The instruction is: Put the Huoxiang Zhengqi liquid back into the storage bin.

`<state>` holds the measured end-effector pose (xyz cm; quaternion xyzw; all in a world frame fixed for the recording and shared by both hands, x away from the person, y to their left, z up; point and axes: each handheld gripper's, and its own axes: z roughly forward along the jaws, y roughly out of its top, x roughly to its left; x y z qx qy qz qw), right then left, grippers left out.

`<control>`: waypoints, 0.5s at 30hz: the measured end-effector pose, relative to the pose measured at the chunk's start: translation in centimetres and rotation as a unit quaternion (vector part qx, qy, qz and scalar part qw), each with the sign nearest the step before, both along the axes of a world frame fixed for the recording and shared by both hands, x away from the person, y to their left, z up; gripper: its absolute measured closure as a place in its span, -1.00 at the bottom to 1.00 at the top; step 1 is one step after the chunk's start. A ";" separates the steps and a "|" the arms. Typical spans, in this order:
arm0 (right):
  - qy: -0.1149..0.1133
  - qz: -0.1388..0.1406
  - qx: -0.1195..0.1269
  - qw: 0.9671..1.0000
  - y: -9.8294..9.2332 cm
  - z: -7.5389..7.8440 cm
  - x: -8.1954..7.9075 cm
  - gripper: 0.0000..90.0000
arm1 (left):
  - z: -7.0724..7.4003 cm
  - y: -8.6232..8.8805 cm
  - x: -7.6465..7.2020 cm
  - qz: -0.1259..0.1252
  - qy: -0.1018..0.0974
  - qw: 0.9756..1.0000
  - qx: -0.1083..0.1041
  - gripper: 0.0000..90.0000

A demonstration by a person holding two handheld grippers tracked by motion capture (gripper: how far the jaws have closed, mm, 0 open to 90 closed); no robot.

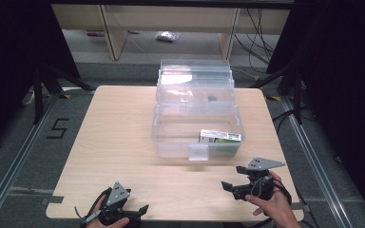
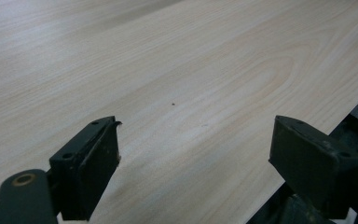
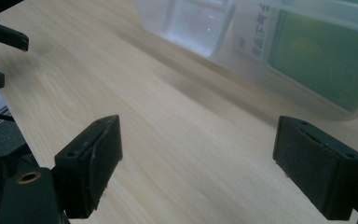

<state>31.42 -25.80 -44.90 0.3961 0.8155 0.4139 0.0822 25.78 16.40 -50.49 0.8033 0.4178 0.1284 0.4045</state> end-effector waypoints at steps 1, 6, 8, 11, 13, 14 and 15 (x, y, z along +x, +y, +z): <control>-0.009 0.003 0.000 1.000 0.0 -0.2 0.0 -0.63 | 0.0 0.0 0.0 0.000 0.000 1.000 0.000 -0.66; -0.010 0.010 0.003 1.000 -0.1 -0.6 -0.5 -0.63 | 0.0 0.1 0.0 -0.003 0.000 1.000 0.006 -0.67; -0.003 0.004 0.000 1.000 -0.1 -0.8 -0.8 -0.64 | 0.0 0.0 0.0 -0.003 0.000 1.000 0.005 -0.66; -0.006 -0.001 -0.004 1.000 0.0 -1.0 -1.0 -0.64 | 0.0 0.1 0.0 -0.003 0.001 1.000 0.006 -0.66; -0.014 0.003 -0.014 1.000 -0.1 -1.1 -1.1 -0.64 | 0.0 0.0 0.0 0.000 0.000 1.000 0.000 -0.66; -0.002 0.000 -0.007 1.000 0.1 -1.2 -1.3 -0.64 | 0.0 0.0 0.0 0.000 0.000 1.000 0.000 -0.66; -0.006 0.007 -0.006 1.000 0.0 -1.3 -1.3 -0.64 | 0.0 0.0 0.0 0.000 0.000 1.000 0.001 -0.67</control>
